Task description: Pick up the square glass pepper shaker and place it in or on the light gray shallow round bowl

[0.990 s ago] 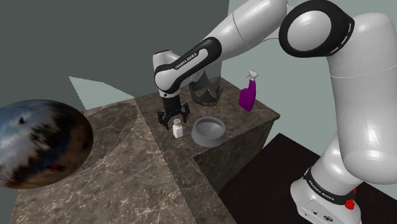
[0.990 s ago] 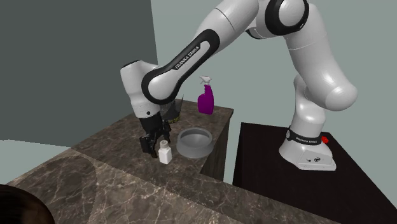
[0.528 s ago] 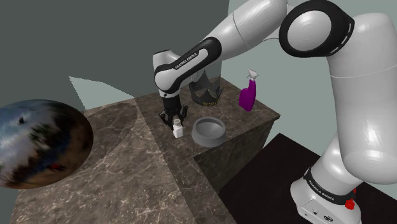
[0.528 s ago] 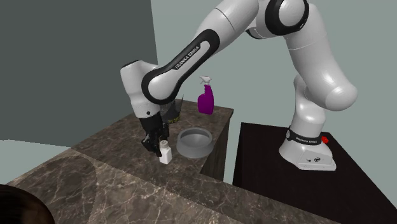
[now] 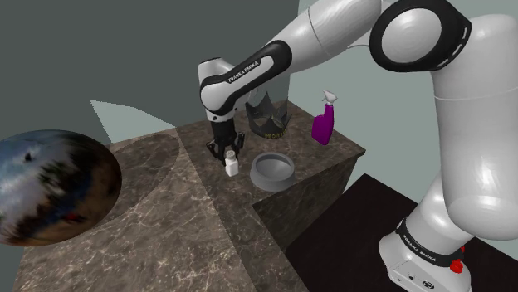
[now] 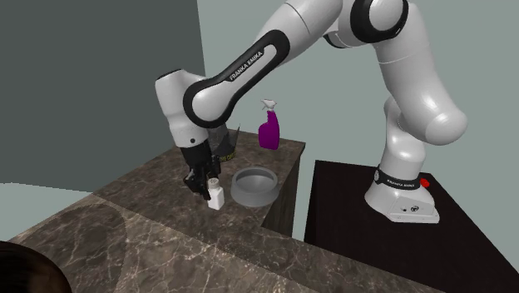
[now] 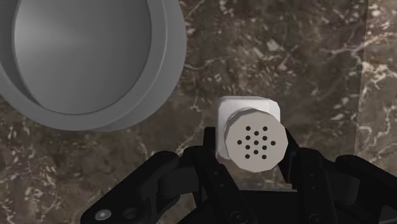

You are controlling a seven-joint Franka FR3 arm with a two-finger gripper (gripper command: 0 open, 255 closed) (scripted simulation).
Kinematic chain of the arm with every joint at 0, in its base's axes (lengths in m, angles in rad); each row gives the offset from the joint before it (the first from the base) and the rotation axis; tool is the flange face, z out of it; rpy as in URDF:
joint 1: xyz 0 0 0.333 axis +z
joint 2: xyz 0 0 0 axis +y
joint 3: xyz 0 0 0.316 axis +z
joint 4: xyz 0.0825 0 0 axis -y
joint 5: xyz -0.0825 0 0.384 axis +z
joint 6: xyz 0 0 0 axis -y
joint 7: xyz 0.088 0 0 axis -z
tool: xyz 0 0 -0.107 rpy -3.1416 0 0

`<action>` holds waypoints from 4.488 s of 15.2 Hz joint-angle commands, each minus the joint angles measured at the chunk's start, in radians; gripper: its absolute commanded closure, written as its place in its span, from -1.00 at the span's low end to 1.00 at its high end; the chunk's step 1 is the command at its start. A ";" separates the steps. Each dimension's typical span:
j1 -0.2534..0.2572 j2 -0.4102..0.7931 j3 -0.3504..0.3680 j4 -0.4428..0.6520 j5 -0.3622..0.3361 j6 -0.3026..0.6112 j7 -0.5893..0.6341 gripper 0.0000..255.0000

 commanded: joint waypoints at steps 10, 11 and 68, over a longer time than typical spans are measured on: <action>-0.006 -0.073 0.006 0.043 0.011 -0.116 0.001 1.00; -0.006 -0.079 0.007 0.049 0.012 -0.127 0.001 1.00; -0.138 -0.424 -0.055 -0.395 0.048 -0.036 -0.202 -1.00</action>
